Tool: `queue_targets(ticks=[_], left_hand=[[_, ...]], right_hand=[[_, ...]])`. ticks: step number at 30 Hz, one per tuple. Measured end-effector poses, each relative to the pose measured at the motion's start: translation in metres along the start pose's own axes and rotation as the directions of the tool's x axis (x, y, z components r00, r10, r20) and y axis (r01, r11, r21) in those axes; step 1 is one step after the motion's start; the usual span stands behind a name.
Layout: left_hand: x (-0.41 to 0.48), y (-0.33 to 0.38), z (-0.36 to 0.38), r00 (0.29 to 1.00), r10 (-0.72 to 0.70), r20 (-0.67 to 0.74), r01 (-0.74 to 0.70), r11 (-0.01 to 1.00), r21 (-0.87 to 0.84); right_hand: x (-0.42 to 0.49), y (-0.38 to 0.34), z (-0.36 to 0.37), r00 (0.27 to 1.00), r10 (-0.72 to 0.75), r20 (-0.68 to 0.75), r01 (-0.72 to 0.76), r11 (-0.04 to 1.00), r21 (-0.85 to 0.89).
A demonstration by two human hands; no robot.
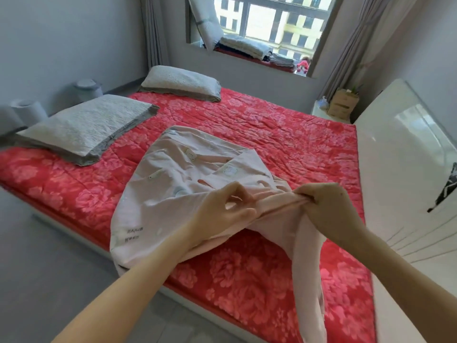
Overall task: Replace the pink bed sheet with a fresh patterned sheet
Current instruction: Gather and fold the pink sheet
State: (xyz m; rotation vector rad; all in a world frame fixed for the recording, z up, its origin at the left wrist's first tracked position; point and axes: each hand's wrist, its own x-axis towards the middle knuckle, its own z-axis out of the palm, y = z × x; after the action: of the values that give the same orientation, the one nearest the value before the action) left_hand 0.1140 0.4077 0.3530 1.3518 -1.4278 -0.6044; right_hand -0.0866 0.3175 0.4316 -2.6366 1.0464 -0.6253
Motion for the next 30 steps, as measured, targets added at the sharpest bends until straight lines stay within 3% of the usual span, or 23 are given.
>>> queue_targets(ticks=[4, 6, 11, 15, 18, 20, 25, 28, 30], left_hand=[[-0.034, -0.048, -0.01, 0.976, 0.028, -0.215, 0.047, 0.941, 0.334], [-0.037, -0.049, -0.004, 0.949, 0.058, -0.309, 0.074, 0.914, 0.398], [-0.013, -0.031, -0.031, 0.862, 0.005, -0.506, 0.131, 0.963, 0.234], [0.014, -0.022, -0.062, 0.718, 0.131, -0.683, 0.098, 0.953, 0.286], [0.033, -0.019, -0.056, 0.766, 0.18, -0.618, 0.134, 0.894, 0.427], [0.045, -0.013, -0.043, 0.816, 0.233, -0.529, 0.052, 0.882, 0.469], [0.061, 0.012, -0.027, 0.893, 0.211, -0.398, -0.126, 0.965, 0.23], [0.06, 0.014, -0.027, 0.923, 0.122, -0.364, -0.127, 0.992, 0.01], [0.059, 0.011, -0.025, 0.95, 0.1, -0.296, -0.095, 0.995, 0.03]], right_hand=[[0.025, -0.029, -0.036, 0.994, -0.036, -0.099, 0.035, 0.999, -0.014], [0.039, -0.042, -0.055, 0.99, -0.033, -0.137, 0.033, 0.999, -0.005], [0.065, -0.057, -0.084, 0.974, -0.048, -0.223, 0.058, 0.997, 0.041], [0.08, -0.055, -0.082, 0.971, -0.007, -0.238, 0.021, 0.998, 0.055], [0.085, -0.057, -0.071, 0.971, 0.021, -0.238, -0.004, 0.997, 0.072], [0.087, -0.059, -0.064, 0.976, 0.01, -0.218, 0.002, 0.998, 0.057], [0.089, -0.06, -0.057, 0.98, 0.005, -0.197, 0.003, 0.999, 0.041], [0.085, -0.058, -0.058, 0.983, 0.011, -0.182, -0.001, 0.999, 0.053], [0.082, -0.058, -0.059, 0.986, 0.011, -0.166, -0.002, 0.998, 0.056]])
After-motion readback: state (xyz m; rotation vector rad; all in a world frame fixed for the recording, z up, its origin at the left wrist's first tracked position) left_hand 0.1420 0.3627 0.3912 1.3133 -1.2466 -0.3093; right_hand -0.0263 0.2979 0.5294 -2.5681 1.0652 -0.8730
